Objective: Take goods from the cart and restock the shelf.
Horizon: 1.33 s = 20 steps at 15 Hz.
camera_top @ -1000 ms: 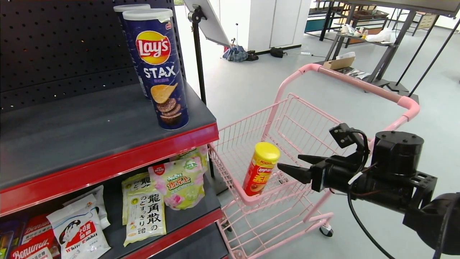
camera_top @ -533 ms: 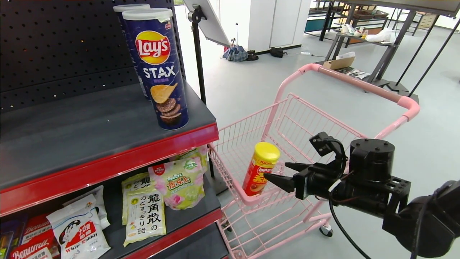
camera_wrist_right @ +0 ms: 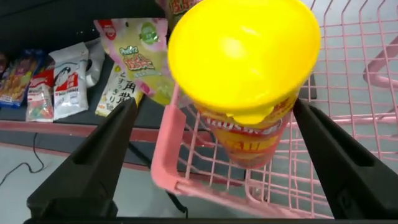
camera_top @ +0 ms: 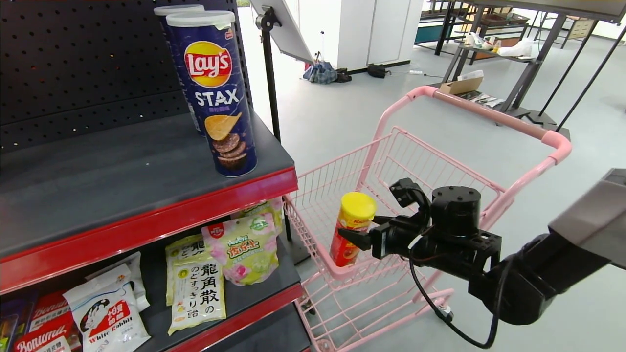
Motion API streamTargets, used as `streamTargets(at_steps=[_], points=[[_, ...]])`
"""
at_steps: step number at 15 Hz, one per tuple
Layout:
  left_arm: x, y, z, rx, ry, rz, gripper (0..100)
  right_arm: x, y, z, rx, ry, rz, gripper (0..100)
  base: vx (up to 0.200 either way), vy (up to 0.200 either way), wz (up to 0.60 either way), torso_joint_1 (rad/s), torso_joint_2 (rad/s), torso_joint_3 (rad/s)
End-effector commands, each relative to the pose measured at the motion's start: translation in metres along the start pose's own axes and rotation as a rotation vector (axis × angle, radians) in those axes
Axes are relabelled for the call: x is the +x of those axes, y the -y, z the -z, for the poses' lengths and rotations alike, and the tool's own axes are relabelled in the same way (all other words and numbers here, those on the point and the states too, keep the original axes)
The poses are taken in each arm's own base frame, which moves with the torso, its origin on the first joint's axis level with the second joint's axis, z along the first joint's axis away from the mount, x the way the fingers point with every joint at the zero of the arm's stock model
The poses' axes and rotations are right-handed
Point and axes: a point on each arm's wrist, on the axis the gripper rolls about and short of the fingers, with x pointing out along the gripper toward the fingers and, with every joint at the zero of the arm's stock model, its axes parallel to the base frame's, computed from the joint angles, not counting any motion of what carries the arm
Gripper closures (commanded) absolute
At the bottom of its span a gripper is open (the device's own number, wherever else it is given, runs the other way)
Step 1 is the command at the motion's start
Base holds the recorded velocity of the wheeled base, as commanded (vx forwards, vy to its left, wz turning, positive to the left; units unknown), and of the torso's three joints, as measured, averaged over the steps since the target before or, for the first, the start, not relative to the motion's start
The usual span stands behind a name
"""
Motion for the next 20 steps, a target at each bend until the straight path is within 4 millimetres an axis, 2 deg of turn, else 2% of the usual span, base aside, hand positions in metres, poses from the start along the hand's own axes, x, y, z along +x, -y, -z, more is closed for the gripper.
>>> streamTargets(at_steps=[1,5,8,12,13,17,20], points=[[0.0,0.0,0.0,0.0,-0.001,0.0,0,0.023,0.011,0.015,0.003,-0.001,0.023,0,0.0,0.0,0.0,0.0,0.0,0.0],[0.0,0.0,0.0,0.0,-0.001,0.0,0,0.037,0.022,0.02,0.005,0.014,0.038,0,0.0,0.0,0.0,0.0,0.0,0.0],[0.0,0.0,0.0,0.0,-0.001,0.0,0,0.047,0.033,0.014,0.005,0.049,0.056,0,0.0,0.0,0.0,0.0,0.0,0.0],[0.0,0.0,0.0,0.0,-0.001,0.0,0,0.048,0.036,0.01,0.003,0.063,0.06,0,0.0,0.0,0.0,0.0,0.0,0.0],[0.0,0.0,0.0,0.0,0.0,0.0,0,0.049,0.036,0.01,0.003,0.061,0.058,100,0.0,0.0,0.0,0.0,0.0,0.0],[0.0,0.0,0.0,0.0,-0.001,0.0,0,0.047,0.034,0.003,-0.009,0.087,0.059,100,0.0,0.0,0.0,0.0,0.0,0.0],[0.0,0.0,0.0,0.0,0.0,0.0,0,0.018,0.02,-0.054,-0.076,0.182,0.06,100,0.0,0.0,0.0,0.0,0.0,0.0]])
